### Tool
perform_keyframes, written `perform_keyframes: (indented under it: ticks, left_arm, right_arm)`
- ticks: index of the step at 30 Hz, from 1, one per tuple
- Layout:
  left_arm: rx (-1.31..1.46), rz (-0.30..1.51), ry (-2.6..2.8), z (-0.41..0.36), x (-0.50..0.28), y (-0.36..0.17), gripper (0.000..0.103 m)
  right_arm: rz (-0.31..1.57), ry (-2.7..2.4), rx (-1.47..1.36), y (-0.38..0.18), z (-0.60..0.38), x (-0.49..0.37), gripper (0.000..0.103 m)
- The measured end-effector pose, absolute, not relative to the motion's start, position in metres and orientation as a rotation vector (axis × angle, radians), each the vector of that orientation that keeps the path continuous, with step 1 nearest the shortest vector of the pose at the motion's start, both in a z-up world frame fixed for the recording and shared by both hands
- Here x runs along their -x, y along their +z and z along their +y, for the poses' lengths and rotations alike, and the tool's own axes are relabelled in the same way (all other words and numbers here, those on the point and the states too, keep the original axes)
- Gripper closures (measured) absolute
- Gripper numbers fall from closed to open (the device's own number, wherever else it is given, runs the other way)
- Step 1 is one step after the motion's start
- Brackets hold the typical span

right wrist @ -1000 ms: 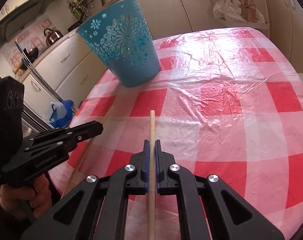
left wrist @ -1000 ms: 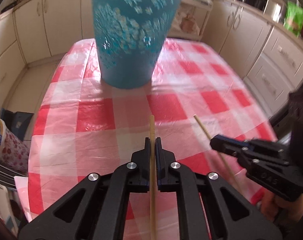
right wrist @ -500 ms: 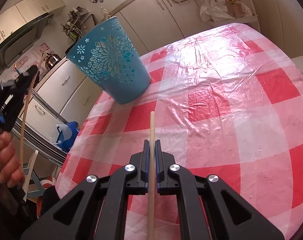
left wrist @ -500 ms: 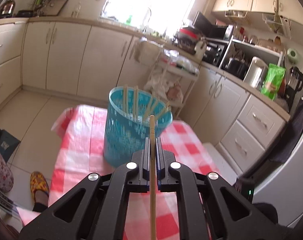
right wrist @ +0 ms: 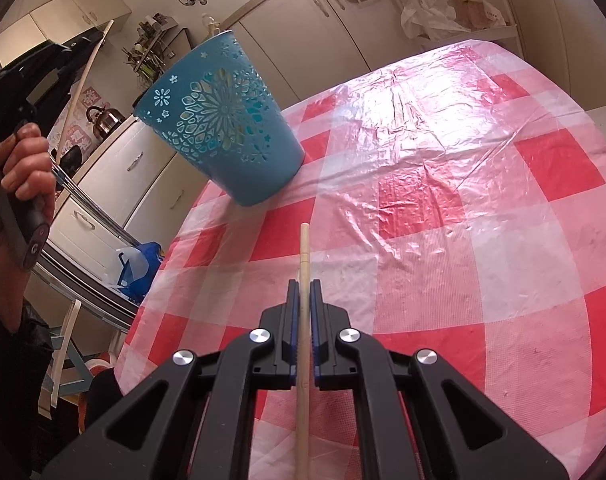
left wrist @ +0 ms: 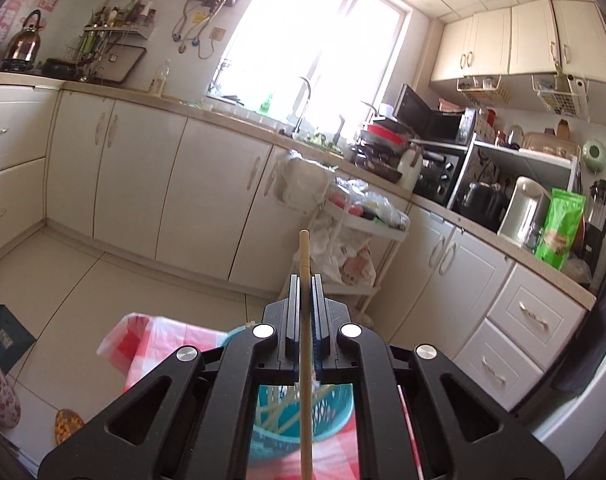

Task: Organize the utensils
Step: 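Lift the left tool's stick over the teal bin while the right tool holds its stick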

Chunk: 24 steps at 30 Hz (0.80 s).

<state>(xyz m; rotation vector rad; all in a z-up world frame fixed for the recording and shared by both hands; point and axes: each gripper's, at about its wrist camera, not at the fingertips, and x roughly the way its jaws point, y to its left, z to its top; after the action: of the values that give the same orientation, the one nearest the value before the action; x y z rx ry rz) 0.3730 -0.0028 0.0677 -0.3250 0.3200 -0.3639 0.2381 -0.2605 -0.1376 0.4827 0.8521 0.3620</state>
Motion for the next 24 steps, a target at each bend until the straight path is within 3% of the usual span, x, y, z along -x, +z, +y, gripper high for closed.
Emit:
perform_keyframes:
  ticks: [24]
  left_arm:
    - [0.335,0.196,-0.184,-0.014,-0.434,0.050,0.098]
  right_arm:
    - [0.878,0.374,-0.554,-0.142,-0.269,-0.240,0.097]
